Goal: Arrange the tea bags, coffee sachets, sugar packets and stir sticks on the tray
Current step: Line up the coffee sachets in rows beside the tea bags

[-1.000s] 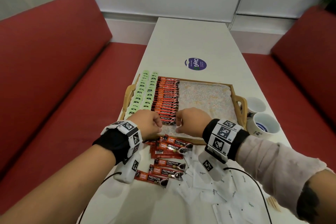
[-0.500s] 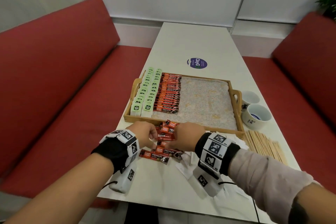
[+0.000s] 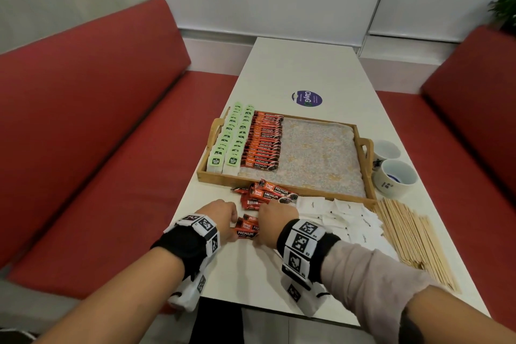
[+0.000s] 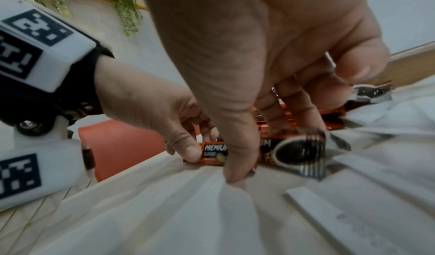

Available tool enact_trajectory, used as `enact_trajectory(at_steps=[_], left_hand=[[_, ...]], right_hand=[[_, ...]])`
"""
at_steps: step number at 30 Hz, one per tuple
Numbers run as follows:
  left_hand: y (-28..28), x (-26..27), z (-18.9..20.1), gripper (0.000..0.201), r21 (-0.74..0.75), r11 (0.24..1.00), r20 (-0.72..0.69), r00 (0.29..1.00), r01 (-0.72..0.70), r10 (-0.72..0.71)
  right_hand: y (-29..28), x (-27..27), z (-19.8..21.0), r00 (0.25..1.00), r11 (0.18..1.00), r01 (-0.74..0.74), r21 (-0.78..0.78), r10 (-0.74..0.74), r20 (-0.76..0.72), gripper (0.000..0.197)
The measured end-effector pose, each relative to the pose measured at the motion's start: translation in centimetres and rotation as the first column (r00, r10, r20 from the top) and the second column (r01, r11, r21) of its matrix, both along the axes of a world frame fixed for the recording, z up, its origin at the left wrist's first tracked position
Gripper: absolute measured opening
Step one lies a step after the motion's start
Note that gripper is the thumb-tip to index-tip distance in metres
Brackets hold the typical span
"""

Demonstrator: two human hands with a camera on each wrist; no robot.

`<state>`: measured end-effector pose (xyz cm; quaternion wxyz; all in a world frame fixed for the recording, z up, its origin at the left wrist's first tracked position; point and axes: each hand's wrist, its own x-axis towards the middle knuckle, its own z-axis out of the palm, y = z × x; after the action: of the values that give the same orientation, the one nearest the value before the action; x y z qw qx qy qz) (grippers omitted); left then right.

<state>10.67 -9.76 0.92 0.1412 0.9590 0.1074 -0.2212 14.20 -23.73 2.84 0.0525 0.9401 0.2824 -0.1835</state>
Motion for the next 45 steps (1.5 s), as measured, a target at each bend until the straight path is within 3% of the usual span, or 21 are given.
enact_trajectory(at_steps=[6,13,19,23,25,28,31,34,38,42,45], left_hand=[[-0.4,-0.4,-0.1,0.046,-0.070,0.996,0.007,0.999,-0.047,0.047],[-0.1,-0.7,-0.2,0.038,-0.146,0.986,0.045,0.995,-0.082,0.090],[1.4,-1.0,0.5,0.039,-0.345,0.923,0.125,0.967,-0.168,0.222],[2.5,-0.8,1.5,0.057,-0.528,0.797,0.178,0.880,-0.293,0.441],[2.4,-0.5,2.3,0.061,-0.657,0.684,0.118,0.852,-0.318,0.509],[1.5,0.1,3.6,0.065,-0.796,0.520,-0.036,0.882,-0.310,0.470],[0.1,0.8,4.5,0.057,-0.901,0.290,-0.176,0.882,-0.323,0.436],[-0.9,2.0,5.5,0.042,-0.946,0.070,-0.243,0.839,-0.315,0.487],[-0.8,4.0,6.3,0.026,-0.959,-0.001,-0.238,0.802,-0.284,0.548],[0.0,5.6,6.3,0.025,-0.956,-0.014,-0.246,0.776,-0.292,0.581],[0.8,6.6,6.0,0.025,-0.962,-0.026,-0.237,0.779,-0.273,0.581]], right_hand=[[0.6,0.0,-0.5,0.999,1.000,-0.015,-0.014,0.014,-0.048,0.033],[0.9,-0.3,-1.0,0.990,0.976,-0.139,-0.170,0.142,0.003,0.032],[0.5,0.0,0.1,0.991,0.989,-0.134,-0.057,0.132,-0.033,0.030],[0.1,1.4,2.0,0.996,0.979,0.016,0.204,0.003,-0.095,0.026],[0.2,2.1,3.0,0.994,0.949,0.071,0.307,-0.040,-0.106,0.021],[0.8,3.0,4.1,0.988,0.888,0.139,0.438,-0.092,-0.127,0.021],[1.4,3.4,4.7,0.986,0.835,0.153,0.528,-0.096,-0.134,0.024],[2.1,3.4,4.7,0.993,0.826,0.116,0.551,-0.076,-0.095,0.028],[2.6,4.2,4.2,0.995,0.807,0.096,0.583,-0.077,-0.058,0.042],[2.6,5.5,4.6,0.985,0.754,0.138,0.643,-0.039,-0.167,0.054],[2.9,6.3,5.2,0.968,0.703,0.167,0.691,0.017,-0.251,0.044]])
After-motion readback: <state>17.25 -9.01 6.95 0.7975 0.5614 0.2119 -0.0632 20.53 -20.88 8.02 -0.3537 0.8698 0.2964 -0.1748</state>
